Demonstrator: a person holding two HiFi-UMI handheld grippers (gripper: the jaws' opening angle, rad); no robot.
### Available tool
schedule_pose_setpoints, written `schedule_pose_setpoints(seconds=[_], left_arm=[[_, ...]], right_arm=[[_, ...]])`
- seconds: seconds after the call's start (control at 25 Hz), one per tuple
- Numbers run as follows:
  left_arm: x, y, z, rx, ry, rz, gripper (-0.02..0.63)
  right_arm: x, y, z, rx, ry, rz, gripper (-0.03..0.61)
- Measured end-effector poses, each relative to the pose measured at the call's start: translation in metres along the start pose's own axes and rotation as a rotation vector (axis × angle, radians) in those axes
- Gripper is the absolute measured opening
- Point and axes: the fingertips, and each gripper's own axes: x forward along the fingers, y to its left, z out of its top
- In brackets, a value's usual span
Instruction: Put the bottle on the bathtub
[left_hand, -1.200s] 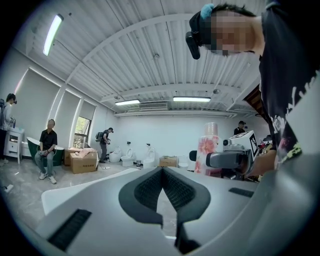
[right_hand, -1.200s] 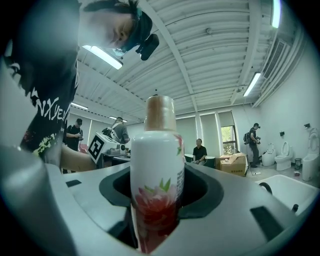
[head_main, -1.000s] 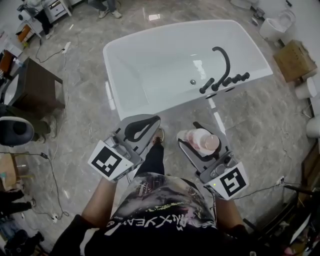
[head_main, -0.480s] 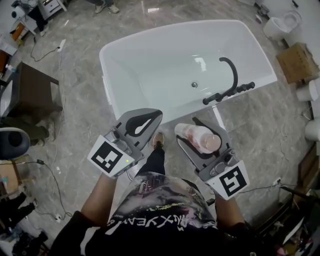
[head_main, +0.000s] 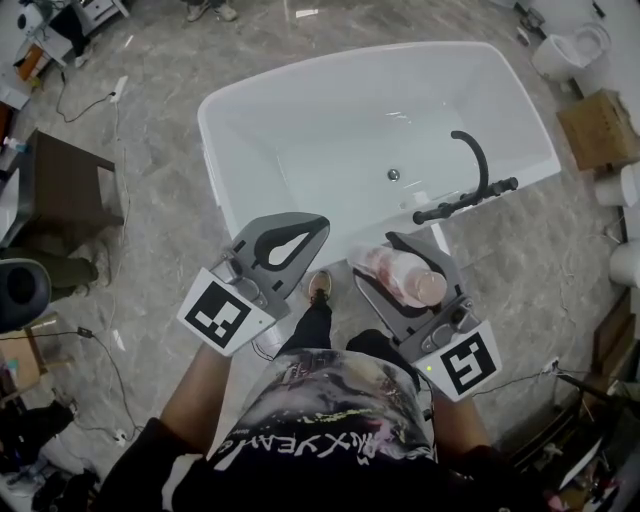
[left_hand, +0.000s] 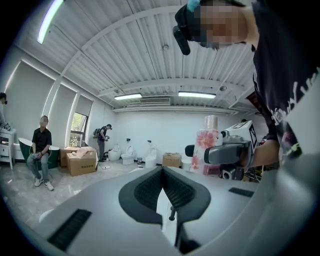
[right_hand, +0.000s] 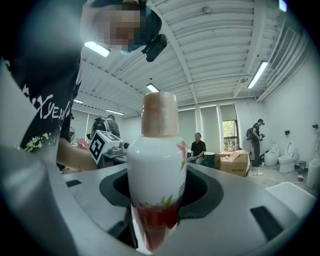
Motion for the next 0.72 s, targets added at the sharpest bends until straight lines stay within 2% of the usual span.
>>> schedule_pose_setpoints(seconds=[0.4,0.72], left_arm=[[0.024,0.014,0.005,0.009,-0.002,0.003,0.011],[0.051,0.030,0.013,-0.015,-0.014,0.077,0.011]], right_arm=[[0.011,-0.024,0.002,0.004,-0.018,0.011,0.220],[0.020,-0.053,0.004,-0.032,-0.015,0.085,0.216]])
